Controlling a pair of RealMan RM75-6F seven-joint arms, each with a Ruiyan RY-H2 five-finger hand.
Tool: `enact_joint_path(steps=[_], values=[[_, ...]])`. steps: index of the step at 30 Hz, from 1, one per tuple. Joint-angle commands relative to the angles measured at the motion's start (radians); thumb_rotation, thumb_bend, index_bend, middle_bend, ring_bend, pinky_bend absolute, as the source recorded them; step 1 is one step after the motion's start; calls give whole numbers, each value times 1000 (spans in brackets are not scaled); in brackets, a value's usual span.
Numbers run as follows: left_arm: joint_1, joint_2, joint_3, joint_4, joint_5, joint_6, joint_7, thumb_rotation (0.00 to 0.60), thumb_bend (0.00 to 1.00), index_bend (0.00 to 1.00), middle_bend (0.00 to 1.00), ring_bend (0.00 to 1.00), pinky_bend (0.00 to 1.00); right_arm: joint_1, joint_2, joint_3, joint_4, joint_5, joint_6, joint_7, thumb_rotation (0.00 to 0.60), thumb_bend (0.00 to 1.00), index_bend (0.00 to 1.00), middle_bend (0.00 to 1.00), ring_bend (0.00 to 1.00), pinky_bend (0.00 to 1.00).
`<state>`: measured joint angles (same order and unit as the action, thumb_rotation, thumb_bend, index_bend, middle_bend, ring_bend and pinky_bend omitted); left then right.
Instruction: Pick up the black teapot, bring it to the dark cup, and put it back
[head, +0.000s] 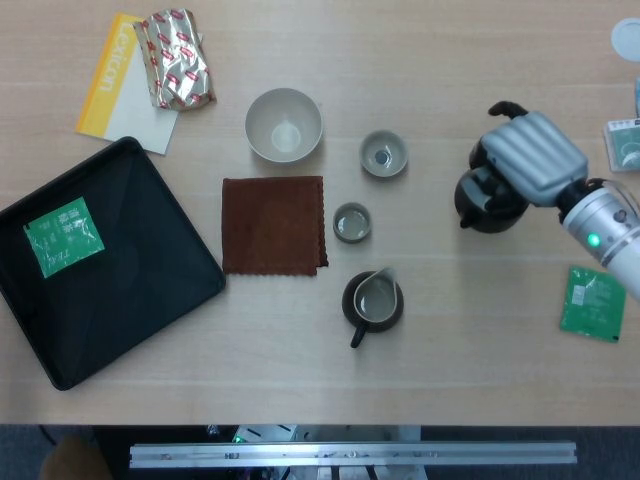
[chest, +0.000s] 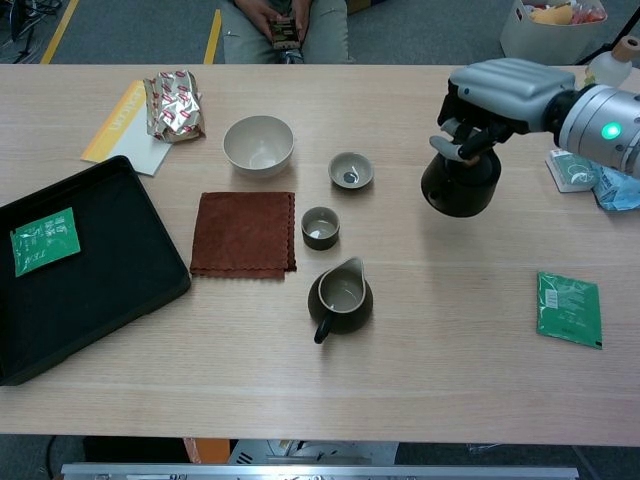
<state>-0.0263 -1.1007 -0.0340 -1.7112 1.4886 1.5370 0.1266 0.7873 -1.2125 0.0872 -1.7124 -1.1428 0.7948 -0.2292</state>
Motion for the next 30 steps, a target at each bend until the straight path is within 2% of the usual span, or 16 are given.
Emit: enact_joint_path(steps=[1, 10, 18, 30], values=[[2, 1, 1, 1, 1, 2, -2, 600, 432, 146, 240, 190, 170, -4, -11, -24, -13, -22, -15, -7, 453, 447, 923, 860, 862, 177], [2, -2, 2, 2, 1, 2, -2, 600, 432, 146, 240, 190, 171, -18, -63, -70, -7, -75, -22, -19, 452, 444, 922, 837, 835, 177], [0, -8, 1, 7, -2, -3, -4, 600, 432, 146, 240, 190, 171, -36, -122, -110, 30, -105, -11, -61, 452, 442, 875, 801, 790, 177], [4, -14, 4, 16, -7, -3, -11, 600, 432, 146, 240, 189, 171, -49, -160, -130, 56, -117, -3, -104, 453, 440, 824, 738, 713, 177]])
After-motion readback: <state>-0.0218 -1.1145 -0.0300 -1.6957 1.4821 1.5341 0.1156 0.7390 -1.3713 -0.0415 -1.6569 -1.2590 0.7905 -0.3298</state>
